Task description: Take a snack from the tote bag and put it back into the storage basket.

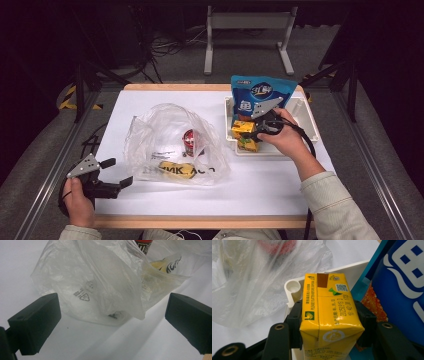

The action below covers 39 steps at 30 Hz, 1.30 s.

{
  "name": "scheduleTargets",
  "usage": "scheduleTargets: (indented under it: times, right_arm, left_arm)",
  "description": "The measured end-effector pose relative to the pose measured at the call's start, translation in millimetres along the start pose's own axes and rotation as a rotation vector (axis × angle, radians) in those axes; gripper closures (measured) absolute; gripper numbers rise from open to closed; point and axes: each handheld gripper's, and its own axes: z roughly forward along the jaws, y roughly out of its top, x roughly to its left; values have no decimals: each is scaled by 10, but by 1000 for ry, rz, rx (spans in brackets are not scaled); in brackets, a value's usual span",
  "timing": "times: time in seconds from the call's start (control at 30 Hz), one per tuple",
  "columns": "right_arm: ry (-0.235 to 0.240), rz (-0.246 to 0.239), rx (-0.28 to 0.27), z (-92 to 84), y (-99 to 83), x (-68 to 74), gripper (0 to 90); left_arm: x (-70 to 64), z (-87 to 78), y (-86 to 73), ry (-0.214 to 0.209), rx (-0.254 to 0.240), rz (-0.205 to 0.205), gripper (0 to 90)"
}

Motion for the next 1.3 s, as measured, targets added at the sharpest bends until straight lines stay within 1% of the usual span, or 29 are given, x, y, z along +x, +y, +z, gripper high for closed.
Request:
scheduleTargets:
  times: [0.4, 0.5, 0.63, 0.73, 0.77, 0.83, 0.93, 1.07, 1.2, 1.3]
  right_arm:
    - [5, 8, 22, -38, -41, -18, 501]
    - [-14, -4, 41, -78, -39, -22, 485]
    - [-18, -8, 52, -97, -47, -10, 467]
    - [-48, -16, 81, -106, -53, 0, 446]
    - [-53, -23, 91, -109, -56, 2, 440]
    - [-56, -23, 97, -115, -62, 8, 431]
    - [-57, -19, 75, -124, -78, 6, 403]
    - [-61, -18, 59, -130, -82, 11, 365]
    - [-65, -25, 45, -149, -68, 23, 355]
    - [-70, -27, 19, -198, -49, 38, 349]
  left_arm:
    - [-2, 3, -1, 1, -1, -1, 9]
    - [-4, 6, 0, 0, 2, -3, 9]
    - [-4, 8, 2, 0, 1, 1, 9]
    - [-6, 7, 3, 1, -1, -2, 9]
    - [-5, 7, 3, 1, -1, -1, 9]
    - [-4, 6, 2, 3, 0, -3, 9]
    - [-2, 6, 2, 3, -2, -1, 9]
    - [-2, 6, 4, 3, -2, 0, 9]
    - [-3, 8, 5, 2, -1, 1, 9]
    - [0, 11, 7, 2, -3, 1, 9]
